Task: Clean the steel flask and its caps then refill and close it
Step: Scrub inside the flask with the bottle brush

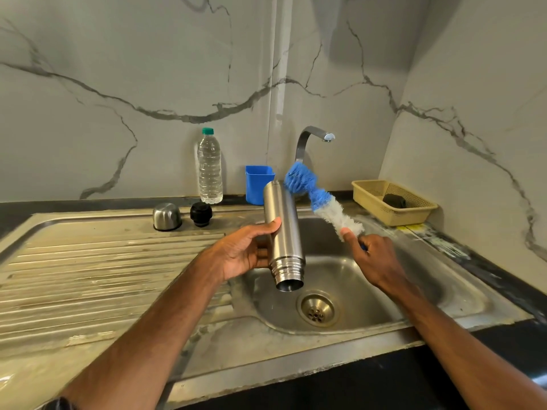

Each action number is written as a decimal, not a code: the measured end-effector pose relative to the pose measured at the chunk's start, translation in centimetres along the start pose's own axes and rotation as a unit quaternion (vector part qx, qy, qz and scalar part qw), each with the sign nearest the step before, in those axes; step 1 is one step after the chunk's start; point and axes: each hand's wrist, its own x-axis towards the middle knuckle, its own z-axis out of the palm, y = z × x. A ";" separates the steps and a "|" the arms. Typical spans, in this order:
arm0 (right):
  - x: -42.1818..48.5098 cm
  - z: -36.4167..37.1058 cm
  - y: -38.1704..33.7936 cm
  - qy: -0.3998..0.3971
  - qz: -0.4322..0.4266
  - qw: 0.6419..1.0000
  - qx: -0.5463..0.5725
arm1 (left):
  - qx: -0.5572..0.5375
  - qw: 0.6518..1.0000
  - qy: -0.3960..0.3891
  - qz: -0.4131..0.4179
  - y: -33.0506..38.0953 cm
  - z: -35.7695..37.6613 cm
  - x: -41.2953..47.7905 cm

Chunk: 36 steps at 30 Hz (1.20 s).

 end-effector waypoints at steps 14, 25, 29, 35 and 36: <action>-0.2 0.5 0.7 -0.018 -0.065 0.998 0.008 | -0.043 0.999 0.017 0.022 0.6 -0.5 -0.3; -0.6 0.4 0.7 -0.049 -0.093 0.994 0.025 | -0.063 0.995 0.048 0.055 1.0 -1.0 -0.1; -0.4 0.6 0.9 -0.040 -0.071 0.996 0.025 | -0.075 0.994 0.054 0.062 1.2 -1.2 -0.1; -0.5 0.5 0.8 -0.038 -0.079 0.996 0.021 | -0.095 0.991 0.068 0.060 1.2 -1.1 0.0; -0.5 0.5 0.9 -0.044 -0.088 0.995 0.024 | -0.095 0.991 0.069 0.059 1.2 -1.2 0.1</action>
